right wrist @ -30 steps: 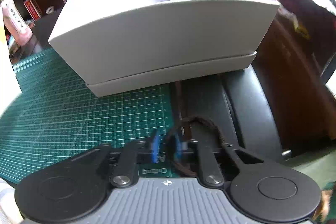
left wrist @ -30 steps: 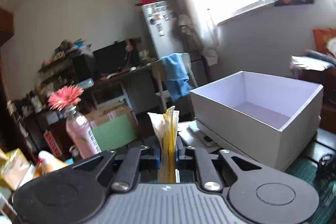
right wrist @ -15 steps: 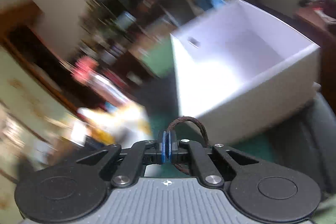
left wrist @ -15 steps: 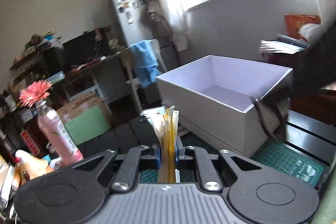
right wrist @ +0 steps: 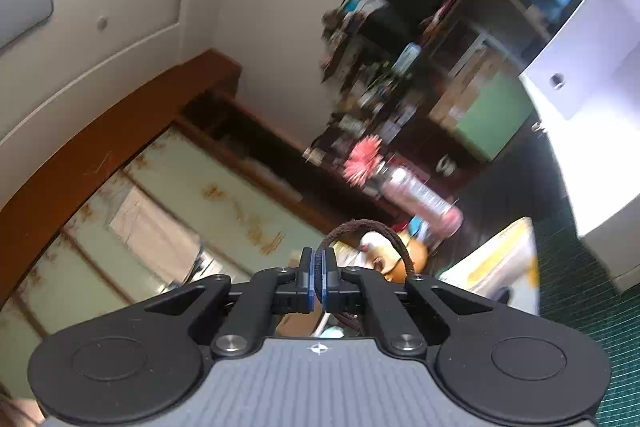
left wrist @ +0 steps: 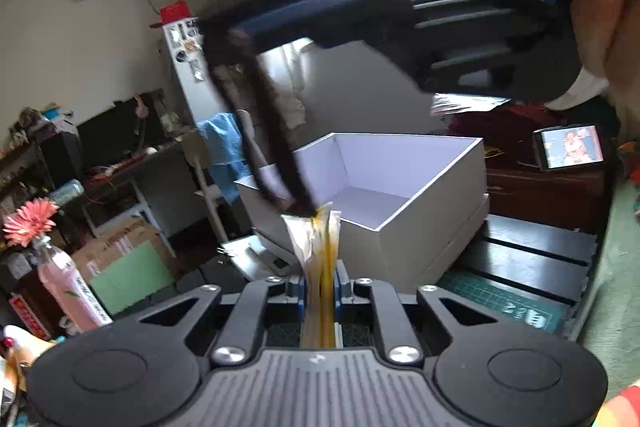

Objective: Fold shopping bag

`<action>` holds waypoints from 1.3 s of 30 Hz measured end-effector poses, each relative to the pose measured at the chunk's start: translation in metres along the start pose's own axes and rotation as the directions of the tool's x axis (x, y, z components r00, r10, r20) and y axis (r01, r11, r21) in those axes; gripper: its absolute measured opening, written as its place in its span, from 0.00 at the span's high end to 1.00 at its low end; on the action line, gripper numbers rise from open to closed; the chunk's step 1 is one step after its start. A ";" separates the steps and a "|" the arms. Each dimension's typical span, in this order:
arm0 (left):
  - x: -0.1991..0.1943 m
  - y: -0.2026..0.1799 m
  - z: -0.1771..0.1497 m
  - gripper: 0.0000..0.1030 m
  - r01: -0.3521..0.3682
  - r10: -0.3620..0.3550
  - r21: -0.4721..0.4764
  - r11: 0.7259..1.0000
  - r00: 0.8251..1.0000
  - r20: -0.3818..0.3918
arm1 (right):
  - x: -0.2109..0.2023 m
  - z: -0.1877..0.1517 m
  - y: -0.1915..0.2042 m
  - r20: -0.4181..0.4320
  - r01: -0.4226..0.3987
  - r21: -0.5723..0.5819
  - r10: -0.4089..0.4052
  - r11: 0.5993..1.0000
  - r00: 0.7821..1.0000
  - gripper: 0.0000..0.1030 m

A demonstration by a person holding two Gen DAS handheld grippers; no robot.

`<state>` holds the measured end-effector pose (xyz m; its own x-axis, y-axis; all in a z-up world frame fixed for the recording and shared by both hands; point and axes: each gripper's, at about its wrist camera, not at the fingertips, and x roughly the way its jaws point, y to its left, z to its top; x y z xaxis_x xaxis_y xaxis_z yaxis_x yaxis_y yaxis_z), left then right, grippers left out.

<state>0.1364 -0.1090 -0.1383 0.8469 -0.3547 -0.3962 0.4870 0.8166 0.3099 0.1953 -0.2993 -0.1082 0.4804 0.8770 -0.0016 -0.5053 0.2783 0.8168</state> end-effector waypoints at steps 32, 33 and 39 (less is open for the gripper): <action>-0.024 -0.037 -0.014 0.92 -0.096 0.022 0.327 0.940 0.974 0.224 | 0.004 0.001 0.008 0.156 0.620 -0.502 -0.641 0.603 0.751 0.97; -0.025 -0.039 -0.016 0.92 -0.107 0.024 0.342 0.933 0.971 0.239 | 0.002 0.002 0.008 0.157 0.619 -0.499 -0.639 0.606 0.753 0.97; -0.035 -0.046 -0.022 0.93 -0.142 0.010 0.395 0.907 0.949 0.317 | -0.007 0.008 0.002 0.126 0.590 -0.451 -0.607 0.670 0.785 0.98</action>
<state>0.0799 -0.1243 -0.1573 0.8760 -0.4720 -0.0989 0.4061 0.6113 0.6793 0.1965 -0.3079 -0.1023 0.7738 0.4705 -0.4241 -0.3784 0.8803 0.2861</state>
